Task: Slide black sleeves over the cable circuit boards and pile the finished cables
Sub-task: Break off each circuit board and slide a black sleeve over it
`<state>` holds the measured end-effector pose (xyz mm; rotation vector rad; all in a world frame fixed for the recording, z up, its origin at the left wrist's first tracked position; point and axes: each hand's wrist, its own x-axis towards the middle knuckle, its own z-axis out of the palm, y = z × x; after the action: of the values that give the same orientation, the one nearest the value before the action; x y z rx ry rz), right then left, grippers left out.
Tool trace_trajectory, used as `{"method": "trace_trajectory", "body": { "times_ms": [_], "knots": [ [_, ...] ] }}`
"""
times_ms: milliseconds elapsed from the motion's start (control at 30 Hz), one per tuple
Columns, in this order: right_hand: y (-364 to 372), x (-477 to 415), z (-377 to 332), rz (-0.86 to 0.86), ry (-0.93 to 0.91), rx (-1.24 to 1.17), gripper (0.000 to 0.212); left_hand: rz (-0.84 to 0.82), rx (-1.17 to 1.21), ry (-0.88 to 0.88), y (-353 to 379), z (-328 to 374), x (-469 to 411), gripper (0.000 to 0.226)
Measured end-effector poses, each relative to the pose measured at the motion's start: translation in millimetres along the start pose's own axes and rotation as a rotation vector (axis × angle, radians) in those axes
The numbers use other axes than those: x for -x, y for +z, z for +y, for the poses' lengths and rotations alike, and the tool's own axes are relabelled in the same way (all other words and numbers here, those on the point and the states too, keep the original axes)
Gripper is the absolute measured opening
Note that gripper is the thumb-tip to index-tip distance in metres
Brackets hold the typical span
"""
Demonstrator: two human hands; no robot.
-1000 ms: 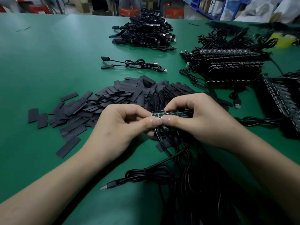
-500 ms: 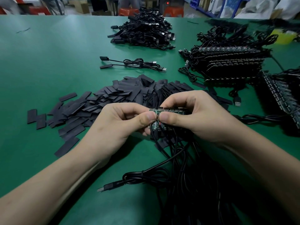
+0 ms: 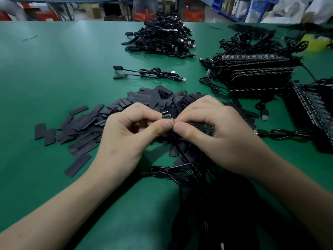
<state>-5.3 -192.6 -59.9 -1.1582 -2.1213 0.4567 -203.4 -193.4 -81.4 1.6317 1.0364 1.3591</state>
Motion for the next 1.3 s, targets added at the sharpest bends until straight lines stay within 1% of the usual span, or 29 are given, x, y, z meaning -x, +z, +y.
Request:
{"method": "trace_trajectory", "body": {
  "times_ms": [67,100,133,200,267,333,367,400,467,533,567,700,833,900,933,967,1000,1067,1100,1133,1167,1233,1267,1300],
  "knots": [
    [4,1,-2,-0.037,0.021,-0.094,0.007,0.016,0.01,-0.034,1,1,0,0.01],
    [4,1,-2,-0.054,0.041,-0.142,0.004,-0.001,0.03,-0.057,1,1,0,0.007],
    [3,1,-1,-0.066,0.058,-0.183,0.001,-0.032,0.033,-0.07,1,1,1,0.01],
    [1,1,0,-0.059,0.081,-0.27,0.005,-0.134,-0.045,-0.078,0,1,3,0.027],
    [0,2,2,-0.005,0.112,-0.39,0.007,-0.248,-0.222,-0.069,-4,1,5,0.051],
    [-2,3,4,0.069,0.125,-0.483,0.007,-0.35,-0.377,-0.076,-8,3,7,0.062],
    [-3,3,5,0.103,0.123,-0.509,0.007,-0.414,-0.367,-0.109,-9,6,7,0.063],
    [-3,4,5,0.133,0.124,-0.52,0.007,-0.491,-0.302,-0.155,-9,10,8,0.059],
    [-2,4,7,0.177,0.142,-0.521,0.009,-0.617,-0.112,-0.229,-7,15,8,0.043],
    [0,4,7,0.214,0.163,-0.528,0.009,-0.665,0.041,-0.254,-5,19,10,0.027],
    [1,5,7,0.232,0.17,-0.547,0.009,-0.679,0.074,-0.254,-3,21,12,0.023],
    [-3,3,3,0.324,0.173,-0.741,0.01,-0.808,0.071,-0.263,3,25,17,0.024],
    [-25,-1,3,0.513,0.17,-1.024,0.011,-0.944,0.157,-0.309,-1,28,15,0.031],
    [-40,-4,8,0.589,0.147,-1.093,0.01,-1.014,0.219,-0.307,2,29,18,0.033],
    [-48,-5,11,0.608,0.123,-1.088,0.011,-1.028,0.227,-0.306,4,27,19,0.033],
    [-55,-7,14,0.614,0.094,-1.035,0.012,-1.027,0.238,-0.308,6,24,20,0.033],
    [-61,-9,15,0.606,0.063,-0.93,0.013,-1.02,0.264,-0.318,6,22,20,0.031],
    [-65,-10,12,0.543,-0.013,-0.573,0.011,-0.956,0.306,-0.324,6,21,17,0.024],
    [-62,-9,9,0.493,-0.05,-0.359,0.009,-0.874,0.285,-0.31,5,22,15,0.021],
    [-56,-9,7,0.433,-0.069,-0.156,0.009,-0.749,0.221,-0.279,2,20,13,0.019],
    [-49,-7,5,0.359,-0.067,0.021,0.008,-0.596,0.099,-0.221,-1,16,10,0.018],
    [-32,-5,3,0.193,-0.04,0.299,0.012,-0.292,-0.268,-0.047,-12,6,2,0.013],
    [-24,-5,1,0.115,-0.03,0.38,0.017,-0.199,-0.438,0.026,-18,2,-2,0.009],
    [-18,-5,0,0.046,-0.019,0.415,0.02,-0.149,-0.581,0.074,-26,-1,-7,0.01]
  ]
}}
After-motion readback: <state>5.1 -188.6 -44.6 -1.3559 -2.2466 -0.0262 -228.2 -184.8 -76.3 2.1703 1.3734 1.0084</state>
